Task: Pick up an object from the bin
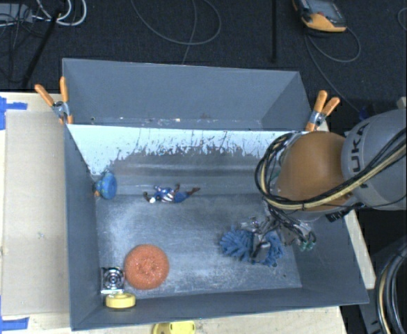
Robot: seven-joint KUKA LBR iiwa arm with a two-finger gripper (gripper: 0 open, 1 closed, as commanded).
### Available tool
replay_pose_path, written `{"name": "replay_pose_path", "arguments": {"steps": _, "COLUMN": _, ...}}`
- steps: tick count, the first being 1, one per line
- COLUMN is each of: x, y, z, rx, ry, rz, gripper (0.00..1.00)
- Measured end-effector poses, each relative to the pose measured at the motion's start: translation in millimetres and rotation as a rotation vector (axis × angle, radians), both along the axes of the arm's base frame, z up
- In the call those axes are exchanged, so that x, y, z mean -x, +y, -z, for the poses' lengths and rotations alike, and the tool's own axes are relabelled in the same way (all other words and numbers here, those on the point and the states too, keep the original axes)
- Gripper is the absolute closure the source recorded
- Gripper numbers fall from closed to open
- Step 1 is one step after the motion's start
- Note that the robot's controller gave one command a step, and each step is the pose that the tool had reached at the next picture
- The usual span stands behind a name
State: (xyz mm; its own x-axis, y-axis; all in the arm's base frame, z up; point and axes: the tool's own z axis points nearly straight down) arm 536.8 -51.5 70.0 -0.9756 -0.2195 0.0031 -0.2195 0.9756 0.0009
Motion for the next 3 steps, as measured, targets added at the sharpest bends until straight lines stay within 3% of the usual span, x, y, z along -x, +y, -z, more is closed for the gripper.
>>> {"name": "replay_pose_path", "arguments": {"steps": 1, "x": 0.0, "y": 0.0, "z": 0.0, "rx": 0.000, "ry": 0.000, "rz": 0.001, "gripper": 1.00}}
{"name": "replay_pose_path", "arguments": {"steps": 2, "x": 5.7, "y": 9.4, "z": -125.9, "rx": -0.001, "ry": -0.004, "rz": 0.049, "gripper": 1.00}}
{"name": "replay_pose_path", "arguments": {"steps": 3, "x": 5.8, "y": 9.3, "z": -125.8, "rx": -0.001, "ry": -0.004, "rz": 0.051, "gripper": 1.00}}
